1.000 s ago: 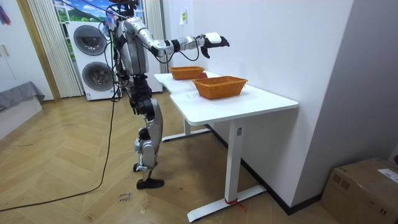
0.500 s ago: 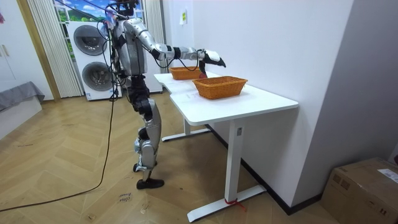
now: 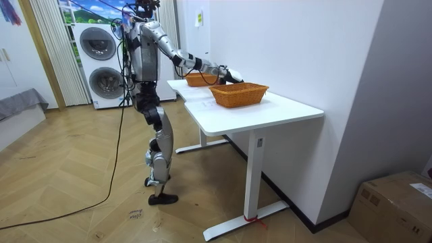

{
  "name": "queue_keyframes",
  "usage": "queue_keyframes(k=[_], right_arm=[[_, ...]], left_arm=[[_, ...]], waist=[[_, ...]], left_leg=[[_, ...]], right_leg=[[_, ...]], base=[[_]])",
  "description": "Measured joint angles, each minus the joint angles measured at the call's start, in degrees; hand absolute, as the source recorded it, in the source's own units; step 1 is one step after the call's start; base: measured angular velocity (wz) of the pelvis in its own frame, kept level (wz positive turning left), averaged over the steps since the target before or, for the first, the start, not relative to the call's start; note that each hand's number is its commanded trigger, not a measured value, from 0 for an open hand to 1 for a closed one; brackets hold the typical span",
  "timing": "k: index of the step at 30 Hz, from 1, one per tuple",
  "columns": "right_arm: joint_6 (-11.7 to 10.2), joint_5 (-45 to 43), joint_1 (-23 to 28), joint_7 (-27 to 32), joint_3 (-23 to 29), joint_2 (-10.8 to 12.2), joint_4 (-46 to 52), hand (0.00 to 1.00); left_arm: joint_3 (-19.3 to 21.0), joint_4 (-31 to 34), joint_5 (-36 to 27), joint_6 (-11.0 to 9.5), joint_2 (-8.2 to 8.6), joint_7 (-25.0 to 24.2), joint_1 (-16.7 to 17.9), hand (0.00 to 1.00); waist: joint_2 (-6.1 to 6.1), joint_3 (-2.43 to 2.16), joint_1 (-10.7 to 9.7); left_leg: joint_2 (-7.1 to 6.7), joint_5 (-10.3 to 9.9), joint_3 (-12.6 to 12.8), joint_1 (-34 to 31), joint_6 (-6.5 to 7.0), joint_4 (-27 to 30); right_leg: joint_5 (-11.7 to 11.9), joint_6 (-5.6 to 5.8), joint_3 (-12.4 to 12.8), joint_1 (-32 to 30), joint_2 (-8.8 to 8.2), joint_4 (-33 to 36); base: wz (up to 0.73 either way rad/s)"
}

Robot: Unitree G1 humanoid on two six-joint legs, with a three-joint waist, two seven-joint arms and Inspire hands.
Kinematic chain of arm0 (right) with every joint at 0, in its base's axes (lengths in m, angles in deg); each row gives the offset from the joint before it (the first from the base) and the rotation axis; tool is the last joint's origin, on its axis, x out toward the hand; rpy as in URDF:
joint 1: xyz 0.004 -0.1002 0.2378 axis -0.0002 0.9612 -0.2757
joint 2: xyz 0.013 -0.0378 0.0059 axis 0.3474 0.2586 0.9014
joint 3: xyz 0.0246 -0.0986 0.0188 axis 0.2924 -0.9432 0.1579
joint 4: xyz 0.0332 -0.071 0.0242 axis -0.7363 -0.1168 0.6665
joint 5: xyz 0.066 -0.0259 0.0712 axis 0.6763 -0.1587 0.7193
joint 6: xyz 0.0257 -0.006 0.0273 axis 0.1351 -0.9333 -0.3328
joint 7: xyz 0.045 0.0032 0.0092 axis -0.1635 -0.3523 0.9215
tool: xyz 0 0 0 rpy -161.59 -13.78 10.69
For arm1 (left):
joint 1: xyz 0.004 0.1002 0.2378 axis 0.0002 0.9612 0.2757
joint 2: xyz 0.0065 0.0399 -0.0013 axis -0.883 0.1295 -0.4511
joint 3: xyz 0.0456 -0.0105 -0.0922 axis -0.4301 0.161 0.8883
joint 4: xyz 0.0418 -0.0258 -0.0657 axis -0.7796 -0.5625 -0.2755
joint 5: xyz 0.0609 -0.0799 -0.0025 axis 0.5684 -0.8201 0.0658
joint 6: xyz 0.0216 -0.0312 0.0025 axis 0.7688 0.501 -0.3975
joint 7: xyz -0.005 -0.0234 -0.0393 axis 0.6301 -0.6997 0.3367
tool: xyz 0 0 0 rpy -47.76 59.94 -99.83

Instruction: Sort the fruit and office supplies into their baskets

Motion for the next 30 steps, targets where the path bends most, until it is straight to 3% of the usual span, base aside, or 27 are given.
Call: queue_keyframes(k=[11, 18, 23, 30], right_arm=[[-1.75, 1.19, -4.97, 2.42, -0.81, 0.17, -4.29, 0.0], [-2.18, 1.14, -5.39, 2.78, -1.12, 0.09, -4.47, 0.0], [-2.99, 1.15, -5.6, 2.15, -2.05, 0.11, -5.66, 0.0], [-2.92, 0.07, -6.09, -0.3, -2.94, 0.11, -6.73, 0.0]], left_arm=[[-3.02, -2.5, -0.21, -0.02, 0.11, 0.53, -3.42, 0.0], [-4.07, -3.17, -0.23, 0.07, 0.16, 1.66, -3.37, 0.0], [-5.3, -3.15, -0.25, 0.06, 0.37, 1.99, -4.14, 0.0], [-5.49, -3.14, -0.39, 0.07, 0.43, 2.77, -4.99, 0.0]], waist=[[1.35, 0.79, -0.01], [2.66, 0.55, 0.04], [2.52, 0.54, 0.3], [1.2, 0.27, 0.87]], left_leg=[[0.55, -0.02, -0.11, -3.91, -0.02, 2.48], [0.92, 0.02, 0.01, -5.46, -0.1, 3.3], [0.85, 0.18, 0.28, -5.77, -0.12, 3.64], [0.77, 0.54, 1.09, -6.68, 0.0, 3.72]], right_leg=[[0.65, -0.43, -0.51, -2.96, 0.23, 0.9], [0.96, -0.96, -1.55, -4.39, 0.06, 2.03], [0.99, -1.04, -1.39, -5.27, -0.23, 3.12], [0.93, -1.33, -1.18, -6.86, -0.96, 3.87]], base=[[0.01], [0.0], [-0.05], [-0.05]])
